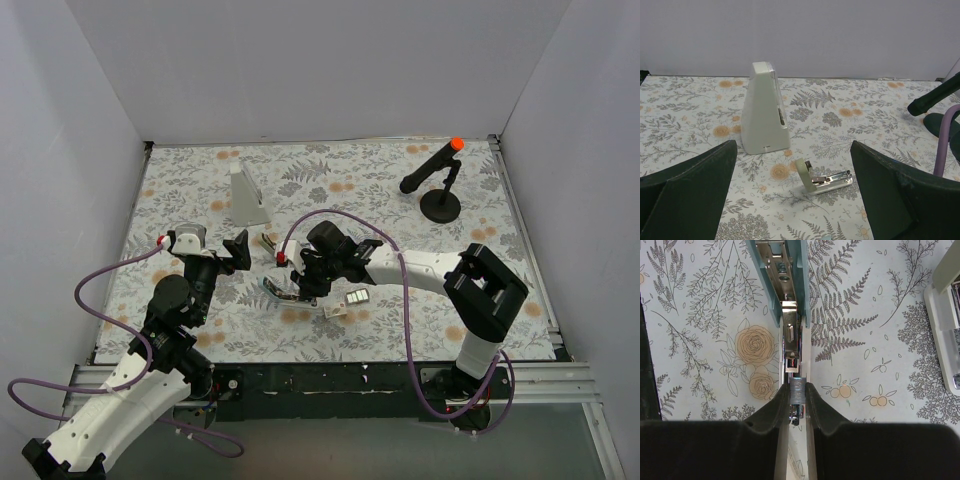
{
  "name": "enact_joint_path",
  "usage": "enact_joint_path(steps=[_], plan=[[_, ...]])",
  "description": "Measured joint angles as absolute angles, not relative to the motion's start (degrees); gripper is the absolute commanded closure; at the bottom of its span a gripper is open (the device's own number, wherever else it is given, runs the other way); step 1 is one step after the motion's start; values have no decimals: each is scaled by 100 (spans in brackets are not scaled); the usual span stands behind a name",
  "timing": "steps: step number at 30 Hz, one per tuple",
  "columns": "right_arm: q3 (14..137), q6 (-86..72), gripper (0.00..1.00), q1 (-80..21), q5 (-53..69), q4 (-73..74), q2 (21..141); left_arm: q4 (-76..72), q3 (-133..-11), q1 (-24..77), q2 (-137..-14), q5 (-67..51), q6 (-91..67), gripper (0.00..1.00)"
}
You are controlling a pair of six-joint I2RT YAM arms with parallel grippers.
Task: Load the staples into the stapler
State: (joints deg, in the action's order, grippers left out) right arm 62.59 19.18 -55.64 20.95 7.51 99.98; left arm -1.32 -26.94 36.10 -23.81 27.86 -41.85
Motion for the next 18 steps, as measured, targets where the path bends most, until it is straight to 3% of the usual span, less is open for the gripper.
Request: enact_joint_path(steps=[18], plan=[[6259,1817,99,-5564,2095,803,10001,-132,-2694,3605,-2386,2779,-4185,2]])
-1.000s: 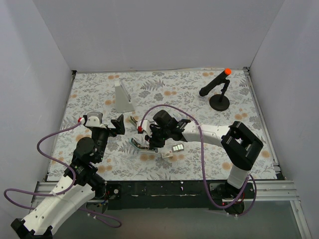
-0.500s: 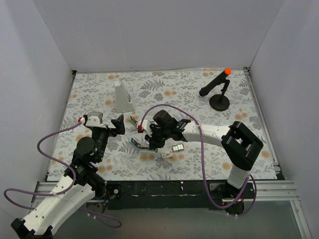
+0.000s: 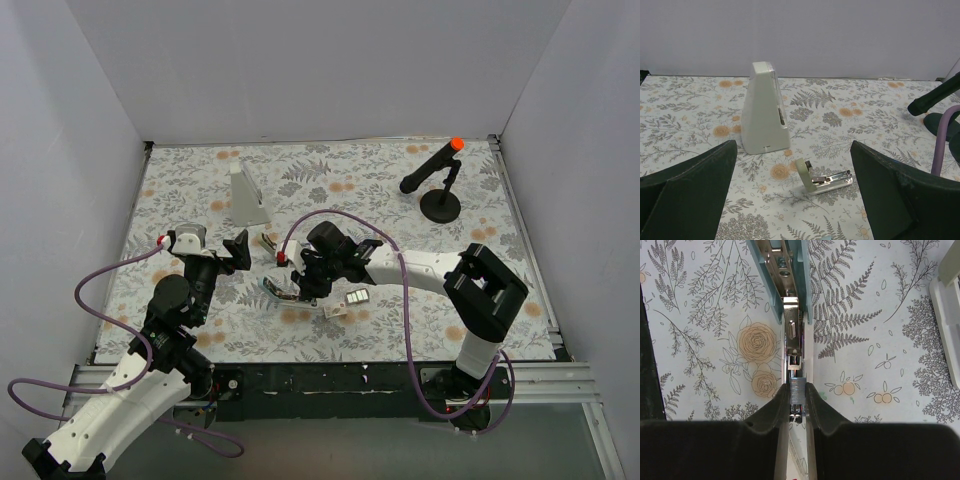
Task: Load the staples into the stapler
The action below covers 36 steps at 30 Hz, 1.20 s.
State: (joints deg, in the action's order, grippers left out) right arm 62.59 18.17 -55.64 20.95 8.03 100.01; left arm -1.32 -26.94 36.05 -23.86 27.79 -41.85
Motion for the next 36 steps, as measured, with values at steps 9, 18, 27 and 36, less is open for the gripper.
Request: enact_joint_path(steps=[9,18,27,36], plan=[[6259,1813,99,-5564,2091,928,10057,-132,-2694,3594,-2392,2779,-4187,2],[6259,1813,99,-5564,2086,930,10066,-132,-2694,3579,-2392,2777,-4189,2],[6445,1756,99,-5564,2023,1197,10127,-132,-2694,3579,-2392,2759,-4195,2],[6523,1643,99,-5588,1946,1358,10158,-132,-2694,3577,-2392,2755,-4198,2]])
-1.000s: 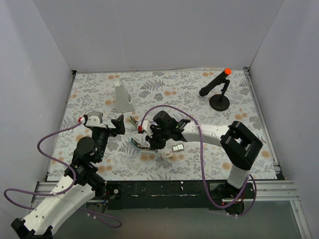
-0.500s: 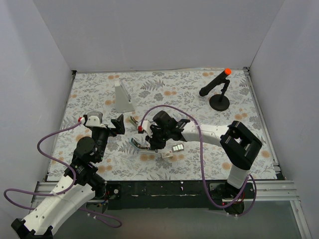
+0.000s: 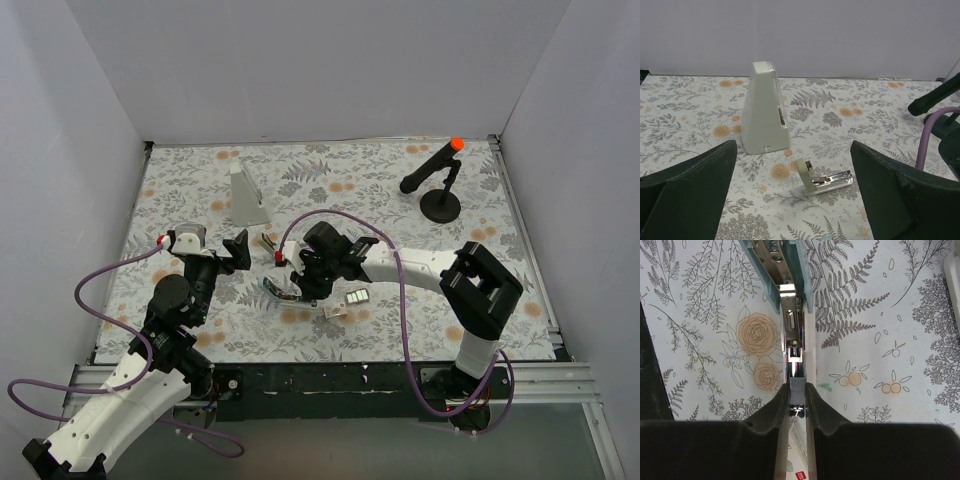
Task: Load the staples into the stapler
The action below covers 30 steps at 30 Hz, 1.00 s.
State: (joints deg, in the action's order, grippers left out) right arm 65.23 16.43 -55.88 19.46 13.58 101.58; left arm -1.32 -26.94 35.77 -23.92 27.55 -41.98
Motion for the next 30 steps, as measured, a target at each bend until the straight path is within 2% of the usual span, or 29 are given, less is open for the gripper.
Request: enact_joint_path(steps=[30], plan=[[6584,1164,99,-5629,1852,1396,10003,-132,-2694,3535,-2397,2681,-4224,2]])
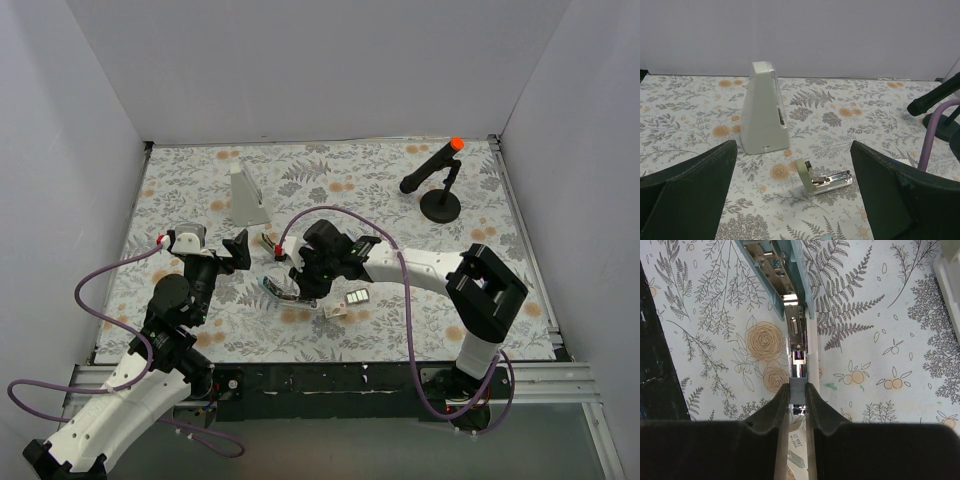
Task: Load the staples into the stapler
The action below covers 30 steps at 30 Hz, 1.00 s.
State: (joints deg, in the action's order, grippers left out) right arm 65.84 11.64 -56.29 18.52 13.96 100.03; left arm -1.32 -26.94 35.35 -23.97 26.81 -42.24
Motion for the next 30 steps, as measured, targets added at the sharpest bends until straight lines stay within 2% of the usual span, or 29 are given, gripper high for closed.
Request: enact_joint_path(steps=[30], plan=[[6584,1068,99,-5634,1826,1404,10184,-130,-2694,3531,-2423,2635,-4237,2]])
